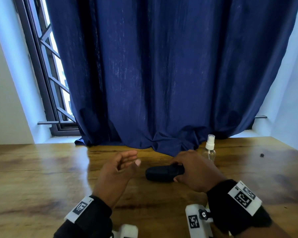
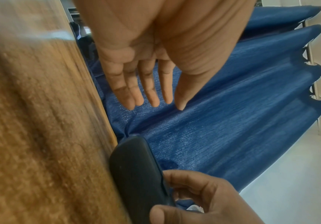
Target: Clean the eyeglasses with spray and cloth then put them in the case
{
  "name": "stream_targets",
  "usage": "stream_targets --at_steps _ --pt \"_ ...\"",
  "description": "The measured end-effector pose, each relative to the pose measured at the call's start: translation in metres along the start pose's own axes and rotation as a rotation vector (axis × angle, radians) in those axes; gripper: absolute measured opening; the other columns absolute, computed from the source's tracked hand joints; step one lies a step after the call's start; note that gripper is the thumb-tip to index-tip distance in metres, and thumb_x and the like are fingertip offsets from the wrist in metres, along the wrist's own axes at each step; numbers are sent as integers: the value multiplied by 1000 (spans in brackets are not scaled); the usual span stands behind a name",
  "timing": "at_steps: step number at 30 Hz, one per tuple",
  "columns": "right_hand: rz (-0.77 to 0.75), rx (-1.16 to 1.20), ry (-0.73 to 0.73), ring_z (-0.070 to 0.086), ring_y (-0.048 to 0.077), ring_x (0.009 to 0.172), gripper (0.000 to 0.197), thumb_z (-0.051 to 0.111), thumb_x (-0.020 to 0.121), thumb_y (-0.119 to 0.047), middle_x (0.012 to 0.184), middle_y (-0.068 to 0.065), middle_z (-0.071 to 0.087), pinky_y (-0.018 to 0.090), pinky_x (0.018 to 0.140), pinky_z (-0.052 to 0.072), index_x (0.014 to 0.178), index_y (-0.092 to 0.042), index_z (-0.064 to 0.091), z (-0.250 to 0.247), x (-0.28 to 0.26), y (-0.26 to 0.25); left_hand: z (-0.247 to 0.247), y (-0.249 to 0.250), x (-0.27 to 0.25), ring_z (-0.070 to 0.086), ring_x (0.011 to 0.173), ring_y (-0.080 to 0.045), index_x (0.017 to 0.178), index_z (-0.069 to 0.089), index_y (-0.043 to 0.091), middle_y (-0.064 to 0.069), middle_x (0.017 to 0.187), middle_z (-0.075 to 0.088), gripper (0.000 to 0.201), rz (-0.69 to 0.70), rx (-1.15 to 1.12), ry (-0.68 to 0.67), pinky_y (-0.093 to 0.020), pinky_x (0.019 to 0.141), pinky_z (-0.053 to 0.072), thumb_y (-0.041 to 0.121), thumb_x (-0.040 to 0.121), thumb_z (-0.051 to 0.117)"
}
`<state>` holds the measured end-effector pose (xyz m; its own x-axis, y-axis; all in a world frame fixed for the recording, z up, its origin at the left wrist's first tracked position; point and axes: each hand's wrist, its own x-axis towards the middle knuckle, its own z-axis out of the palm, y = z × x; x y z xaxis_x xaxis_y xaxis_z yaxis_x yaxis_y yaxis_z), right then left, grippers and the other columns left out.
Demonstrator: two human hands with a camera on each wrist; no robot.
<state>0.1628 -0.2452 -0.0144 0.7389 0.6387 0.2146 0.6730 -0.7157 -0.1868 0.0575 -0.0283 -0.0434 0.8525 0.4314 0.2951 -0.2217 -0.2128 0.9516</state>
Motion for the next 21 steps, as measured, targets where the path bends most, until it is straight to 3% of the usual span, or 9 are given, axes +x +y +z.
stream_targets --at_steps 6,11,14,18,21 --pt "14 69 -118 48 7 105 47 86 71 -30 110 -15 51 29 90 48 104 -39 53 3 1 1 -1 1 -1 70 99 2 113 71 29 14 107 76 24 11 46 -41 -23 81 57 21 91 70" --pt "5 86 -166 47 4 97 44 87 70 -32 104 -16 49 24 84 44 100 -38 55 3 -1 0 0 3 -3 70 97 3 111 72 27 13 106 76 21 19 41 -42 -20 79 58 19 91 69" --pt "5 86 -178 48 3 93 39 87 71 -32 101 -16 49 22 80 43 96 -35 58 1 -4 -5 0 4 -3 70 98 1 110 73 28 14 107 76 21 8 25 -35 -25 84 57 19 92 69" --pt "23 130 -173 55 7 100 29 87 73 -28 107 -14 54 25 88 49 91 -30 64 -2 -8 -10 1 5 -5 71 97 -4 109 73 23 12 103 78 20 30 -18 8 -28 84 57 13 94 67" --pt "32 91 -201 57 12 107 26 85 75 -21 117 -8 57 29 95 50 90 -26 65 -9 -14 -18 -1 8 -8 71 96 -9 102 75 30 11 97 79 19 7 -9 73 -31 80 59 14 94 68"
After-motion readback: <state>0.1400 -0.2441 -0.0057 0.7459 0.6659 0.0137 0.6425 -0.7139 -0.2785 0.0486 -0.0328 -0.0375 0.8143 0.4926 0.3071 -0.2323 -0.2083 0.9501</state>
